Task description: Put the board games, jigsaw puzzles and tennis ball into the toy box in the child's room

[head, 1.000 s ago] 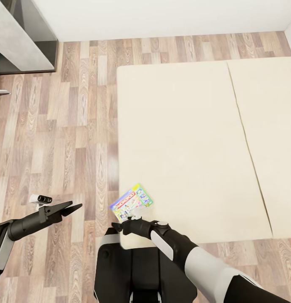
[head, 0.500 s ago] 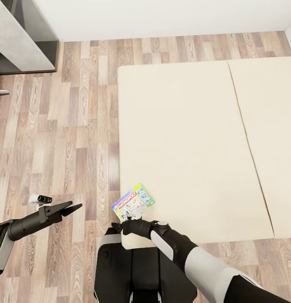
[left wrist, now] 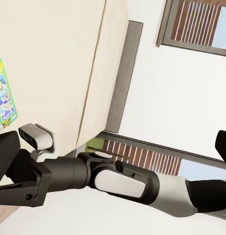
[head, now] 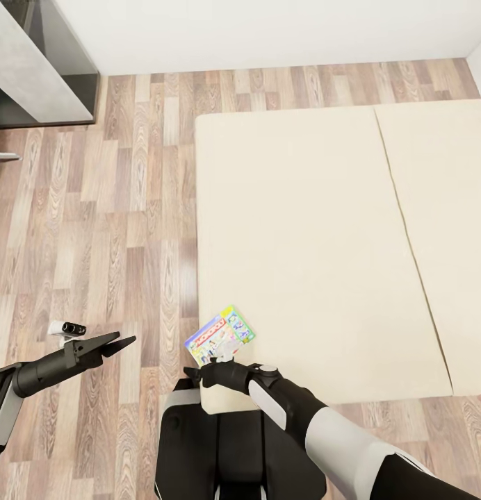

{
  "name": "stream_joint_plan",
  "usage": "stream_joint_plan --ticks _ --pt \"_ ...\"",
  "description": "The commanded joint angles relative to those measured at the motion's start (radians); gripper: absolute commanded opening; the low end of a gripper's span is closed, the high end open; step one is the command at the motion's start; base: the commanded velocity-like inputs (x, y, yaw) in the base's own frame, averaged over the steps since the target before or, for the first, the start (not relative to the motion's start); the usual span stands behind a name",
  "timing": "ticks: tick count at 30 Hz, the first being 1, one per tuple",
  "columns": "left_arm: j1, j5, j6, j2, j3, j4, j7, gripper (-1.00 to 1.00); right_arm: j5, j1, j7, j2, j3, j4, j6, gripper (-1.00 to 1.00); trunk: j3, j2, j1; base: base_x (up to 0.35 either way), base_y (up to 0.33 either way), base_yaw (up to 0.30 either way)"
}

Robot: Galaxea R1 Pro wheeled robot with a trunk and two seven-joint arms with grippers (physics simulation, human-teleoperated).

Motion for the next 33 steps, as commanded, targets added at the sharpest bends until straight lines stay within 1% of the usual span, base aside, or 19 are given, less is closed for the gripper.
stream_joint_plan --ticks 1,33 --pt "0.000 -0.001 0.011 0.000 0.000 0.000 -0.004 1.00 -0.009 -0.001 0.001 0.000 0.002 0.000 0.004 1.00 0.001 -0.001 0.001 0.000 0.000 0.000" --pt "0.000 -0.002 0.010 0.001 -0.001 0.001 -0.003 1.00 -0.007 -0.001 -0.001 0.000 0.002 0.001 0.007 1.00 0.052 -0.001 0.001 0.000 0.000 0.000"
